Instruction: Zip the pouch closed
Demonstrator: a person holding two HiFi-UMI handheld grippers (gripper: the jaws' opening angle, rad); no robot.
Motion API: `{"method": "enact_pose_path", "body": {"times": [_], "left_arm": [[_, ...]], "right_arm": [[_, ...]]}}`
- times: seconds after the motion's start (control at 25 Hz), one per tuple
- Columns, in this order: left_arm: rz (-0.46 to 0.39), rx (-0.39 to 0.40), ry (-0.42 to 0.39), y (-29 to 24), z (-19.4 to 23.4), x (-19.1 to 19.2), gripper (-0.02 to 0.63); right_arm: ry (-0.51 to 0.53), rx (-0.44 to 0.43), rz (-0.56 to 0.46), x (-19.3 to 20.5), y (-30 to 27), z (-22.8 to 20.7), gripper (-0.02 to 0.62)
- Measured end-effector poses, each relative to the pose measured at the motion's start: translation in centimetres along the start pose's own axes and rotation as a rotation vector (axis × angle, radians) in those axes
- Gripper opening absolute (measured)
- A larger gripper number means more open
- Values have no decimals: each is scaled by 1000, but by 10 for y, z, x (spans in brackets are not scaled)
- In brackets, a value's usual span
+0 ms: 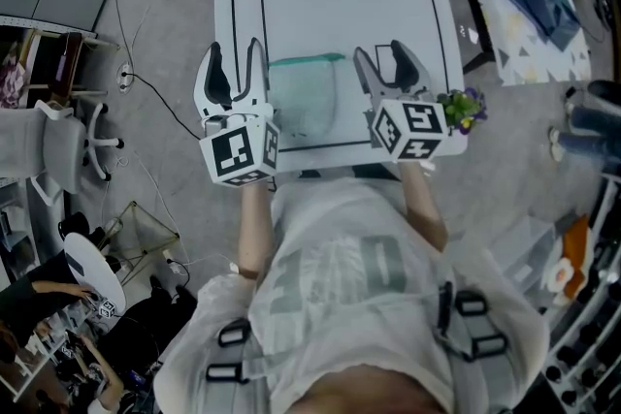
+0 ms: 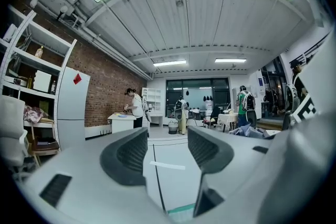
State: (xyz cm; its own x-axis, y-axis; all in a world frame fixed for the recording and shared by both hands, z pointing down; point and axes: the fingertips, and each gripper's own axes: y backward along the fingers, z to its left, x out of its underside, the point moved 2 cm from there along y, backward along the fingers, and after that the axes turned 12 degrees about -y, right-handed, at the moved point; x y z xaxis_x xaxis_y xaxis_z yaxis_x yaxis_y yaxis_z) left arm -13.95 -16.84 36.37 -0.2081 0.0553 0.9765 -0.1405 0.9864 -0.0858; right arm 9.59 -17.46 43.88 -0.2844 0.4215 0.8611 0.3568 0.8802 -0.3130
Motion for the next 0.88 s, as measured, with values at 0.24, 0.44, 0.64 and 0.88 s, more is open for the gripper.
{"method": "enact_pose_path", "body": {"times": [0.24,0.44,0.64,0.88], "left_arm": [[15,23,4,-3,-4,4,221],[27,32,9,-3,-5,9,220],[42,23,10,-3,-2,14,221],[47,14,9,-1,2,15,221]], "right_arm": [[169,20,151,43,-27,-14,275],[293,-3,308,81,-49,-22,275],[383,-26,448,108,-63,-29,275],[444,-20,494,119,-70,-34,273]]}}
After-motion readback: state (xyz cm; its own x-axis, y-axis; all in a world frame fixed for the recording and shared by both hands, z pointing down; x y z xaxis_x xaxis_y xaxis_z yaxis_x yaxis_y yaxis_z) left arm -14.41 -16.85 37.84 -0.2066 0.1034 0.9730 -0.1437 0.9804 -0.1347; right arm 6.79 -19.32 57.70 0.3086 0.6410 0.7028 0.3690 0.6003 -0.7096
